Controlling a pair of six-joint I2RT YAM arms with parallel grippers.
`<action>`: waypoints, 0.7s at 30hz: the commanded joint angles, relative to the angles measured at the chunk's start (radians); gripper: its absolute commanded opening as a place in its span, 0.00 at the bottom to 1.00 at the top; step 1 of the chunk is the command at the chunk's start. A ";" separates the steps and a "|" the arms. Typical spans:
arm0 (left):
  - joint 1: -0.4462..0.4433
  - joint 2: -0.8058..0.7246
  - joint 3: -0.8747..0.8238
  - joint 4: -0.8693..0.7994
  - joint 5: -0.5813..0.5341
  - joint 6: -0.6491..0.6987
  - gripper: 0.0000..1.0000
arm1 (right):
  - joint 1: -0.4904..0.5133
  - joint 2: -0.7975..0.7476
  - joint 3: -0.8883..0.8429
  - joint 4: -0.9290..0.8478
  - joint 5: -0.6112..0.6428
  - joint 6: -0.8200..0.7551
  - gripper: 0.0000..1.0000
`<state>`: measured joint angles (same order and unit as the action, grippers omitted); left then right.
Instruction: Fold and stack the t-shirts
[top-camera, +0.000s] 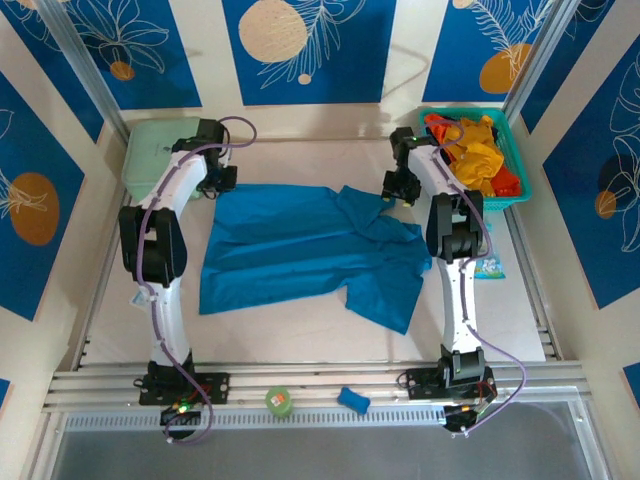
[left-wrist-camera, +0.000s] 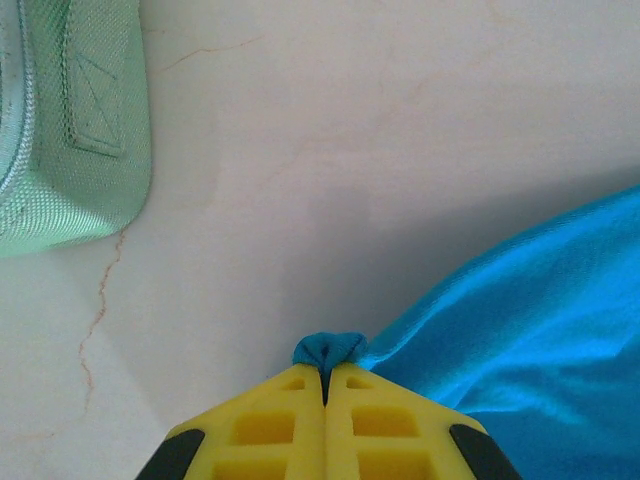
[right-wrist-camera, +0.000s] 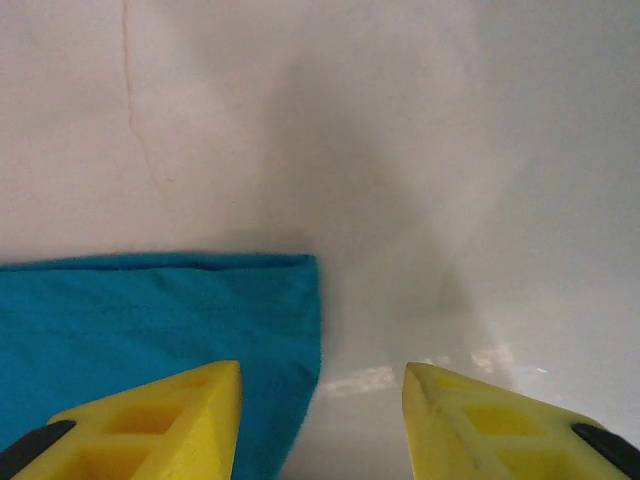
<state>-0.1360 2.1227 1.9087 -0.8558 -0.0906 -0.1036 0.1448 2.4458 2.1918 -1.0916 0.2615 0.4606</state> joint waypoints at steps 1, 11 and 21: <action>-0.007 -0.032 0.001 -0.006 -0.015 0.001 0.00 | 0.005 0.021 0.064 -0.048 -0.027 -0.011 0.46; -0.006 -0.018 0.001 0.005 -0.003 0.001 0.00 | 0.011 0.236 0.272 -0.146 -0.046 -0.023 0.28; -0.007 -0.014 -0.002 0.006 -0.005 0.005 0.00 | 0.024 0.215 0.249 -0.134 -0.054 -0.013 0.00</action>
<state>-0.1360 2.1223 1.9087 -0.8516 -0.0902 -0.1032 0.1493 2.6186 2.4611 -1.2083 0.2554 0.4454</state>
